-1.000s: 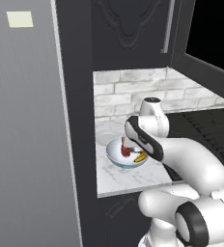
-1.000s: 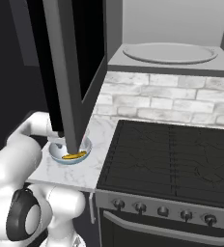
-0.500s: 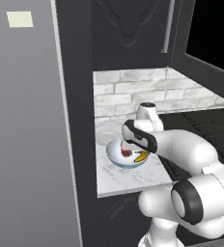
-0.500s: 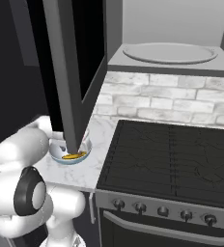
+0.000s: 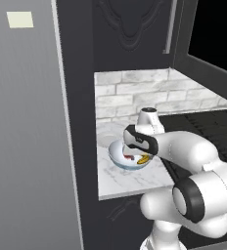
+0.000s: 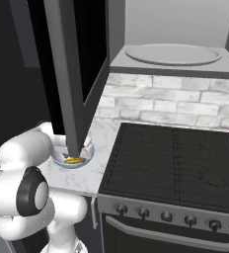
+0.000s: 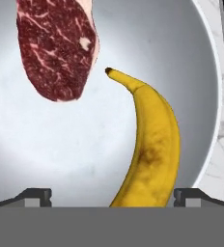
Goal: Remove the banana from the bowl and place it on the small plate. Then place the bowl with only the steak in the microwave, close the door, and press the start button to microwave the steak.
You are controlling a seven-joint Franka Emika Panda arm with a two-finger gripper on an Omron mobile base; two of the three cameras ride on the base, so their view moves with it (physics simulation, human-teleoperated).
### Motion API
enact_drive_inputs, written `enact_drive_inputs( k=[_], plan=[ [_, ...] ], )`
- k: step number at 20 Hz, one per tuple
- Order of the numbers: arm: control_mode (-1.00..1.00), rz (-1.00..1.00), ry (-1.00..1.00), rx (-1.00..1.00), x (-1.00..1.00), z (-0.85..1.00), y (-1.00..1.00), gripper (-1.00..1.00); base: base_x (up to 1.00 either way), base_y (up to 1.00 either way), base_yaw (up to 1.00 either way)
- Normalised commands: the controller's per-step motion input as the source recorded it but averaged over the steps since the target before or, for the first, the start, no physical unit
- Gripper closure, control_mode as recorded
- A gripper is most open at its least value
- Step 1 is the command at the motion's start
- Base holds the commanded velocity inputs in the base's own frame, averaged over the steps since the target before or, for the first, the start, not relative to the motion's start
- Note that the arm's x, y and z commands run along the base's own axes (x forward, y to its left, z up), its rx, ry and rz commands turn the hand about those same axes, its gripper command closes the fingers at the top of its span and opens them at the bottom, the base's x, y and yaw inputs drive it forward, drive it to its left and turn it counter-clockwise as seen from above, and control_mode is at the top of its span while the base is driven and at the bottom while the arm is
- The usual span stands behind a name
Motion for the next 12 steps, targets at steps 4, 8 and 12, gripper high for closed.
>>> enact_drive_inputs(
  k=[4, 8, 12],
  plan=[
    [-1.00, 0.00, 0.00, 0.00, 0.00, -0.28, 0.09, -1.00, 0.00, 0.00, 0.00],
    [-1.00, 0.00, 0.00, 0.00, 0.00, -0.25, 0.21, 1.00, 0.00, 0.00, 0.00],
    [-1.00, 0.00, 0.00, 0.00, 0.00, -0.26, 0.30, 1.00, 0.00, 0.00, 0.00]
  ],
)
